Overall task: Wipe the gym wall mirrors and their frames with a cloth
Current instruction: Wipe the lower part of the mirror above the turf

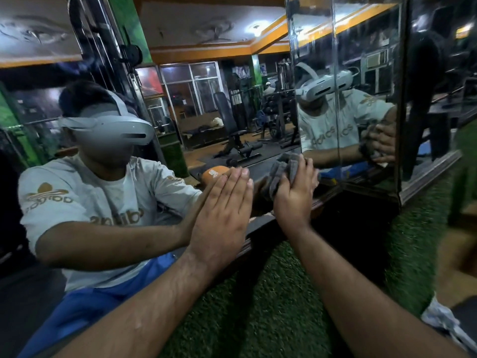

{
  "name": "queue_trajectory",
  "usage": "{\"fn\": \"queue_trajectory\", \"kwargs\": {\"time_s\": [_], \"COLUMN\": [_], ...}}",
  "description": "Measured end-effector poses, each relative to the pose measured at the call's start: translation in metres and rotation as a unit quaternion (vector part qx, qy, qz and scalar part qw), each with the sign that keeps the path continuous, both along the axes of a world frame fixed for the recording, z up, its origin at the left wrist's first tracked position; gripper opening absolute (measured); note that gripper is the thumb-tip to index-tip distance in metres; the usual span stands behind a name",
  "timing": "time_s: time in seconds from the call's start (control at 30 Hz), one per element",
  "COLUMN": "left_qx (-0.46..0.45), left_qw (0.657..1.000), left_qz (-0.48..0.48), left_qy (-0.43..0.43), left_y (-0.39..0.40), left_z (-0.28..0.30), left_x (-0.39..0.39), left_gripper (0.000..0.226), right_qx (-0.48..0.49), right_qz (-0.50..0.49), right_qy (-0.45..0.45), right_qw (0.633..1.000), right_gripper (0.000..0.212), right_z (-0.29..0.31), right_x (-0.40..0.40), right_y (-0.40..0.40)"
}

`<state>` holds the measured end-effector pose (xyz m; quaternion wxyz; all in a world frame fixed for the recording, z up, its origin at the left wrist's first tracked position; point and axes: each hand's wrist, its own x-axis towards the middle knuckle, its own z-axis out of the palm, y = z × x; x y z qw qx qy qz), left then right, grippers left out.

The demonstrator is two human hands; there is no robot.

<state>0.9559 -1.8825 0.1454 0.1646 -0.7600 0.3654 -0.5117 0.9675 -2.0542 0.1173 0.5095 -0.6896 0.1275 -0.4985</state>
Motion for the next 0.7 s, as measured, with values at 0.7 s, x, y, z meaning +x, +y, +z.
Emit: {"fn": "queue_trajectory", "kwargs": {"time_s": [0.7], "left_qx": [-0.044], "left_qw": [0.998], "left_qz": [0.042], "left_qy": [-0.004], "left_y": [0.061], "left_z": [-0.015], "left_x": [-0.018], "left_gripper": [0.066], "right_qx": [-0.130], "right_qz": [-0.016], "right_qy": [0.039], "right_qw": [0.991], "right_gripper": [0.070], "right_z": [-0.054], "right_x": [-0.014], "right_y": [0.025]}}
